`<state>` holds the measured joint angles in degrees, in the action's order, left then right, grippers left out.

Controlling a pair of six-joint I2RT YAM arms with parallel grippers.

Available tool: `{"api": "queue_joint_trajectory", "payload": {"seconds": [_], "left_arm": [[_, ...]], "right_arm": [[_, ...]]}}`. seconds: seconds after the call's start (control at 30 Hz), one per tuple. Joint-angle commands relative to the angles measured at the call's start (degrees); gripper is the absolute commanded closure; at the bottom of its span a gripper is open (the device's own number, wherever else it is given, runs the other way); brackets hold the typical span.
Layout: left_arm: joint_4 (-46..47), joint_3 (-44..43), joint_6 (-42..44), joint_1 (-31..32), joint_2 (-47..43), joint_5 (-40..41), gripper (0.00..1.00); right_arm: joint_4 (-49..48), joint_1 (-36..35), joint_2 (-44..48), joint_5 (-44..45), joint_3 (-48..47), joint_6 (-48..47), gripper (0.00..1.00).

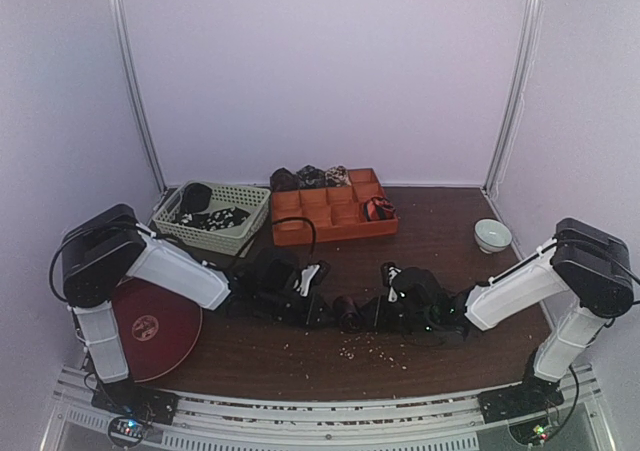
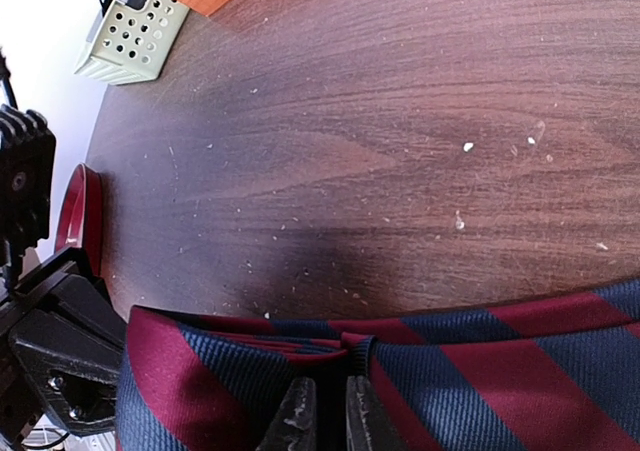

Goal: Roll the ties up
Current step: Roll the tie at the center of the board.

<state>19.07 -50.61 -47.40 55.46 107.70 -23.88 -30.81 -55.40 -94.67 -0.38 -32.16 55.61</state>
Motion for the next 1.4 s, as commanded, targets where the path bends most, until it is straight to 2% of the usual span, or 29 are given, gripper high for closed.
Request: {"api": "queue_joint_trajectory", "payload": {"seconds": [0.0,0.23,0.47,0.83,1.17,1.37], "left_arm": [[1.36,-2.36,1.39,0.39,1.02,-1.33,0.95],[0.80,-3.20,1.59,0.89,1.17,-1.43,0.93],[-1.13,-4.65,1.93,1.05,1.63,-0.65,0.91],[-4.08,-7.39,2.73,1.05,2.79,-0.90,0.90],[-6.06,-11.04,3.39,1.49,4.79,-1.00,0.91],[-6.83,-13.11,3.82,1.71,6.11,-1.16,0.90]], "right_arm": [[-3.40,0.36,-0.55,-0.73,0.98,-0.87,0.86],[-3.16,0.33,-0.72,0.15,1.32,-0.88,0.87],[6.23,0.87,2.73,7.55,0.57,-3.18,0.84],[9.81,2.41,7.82,10.33,2.38,-4.02,0.78],[12.44,3.75,17.96,8.07,3.44,-5.34,0.67],[12.98,3.84,19.74,3.59,2.10,-6.34,0.58]]}}
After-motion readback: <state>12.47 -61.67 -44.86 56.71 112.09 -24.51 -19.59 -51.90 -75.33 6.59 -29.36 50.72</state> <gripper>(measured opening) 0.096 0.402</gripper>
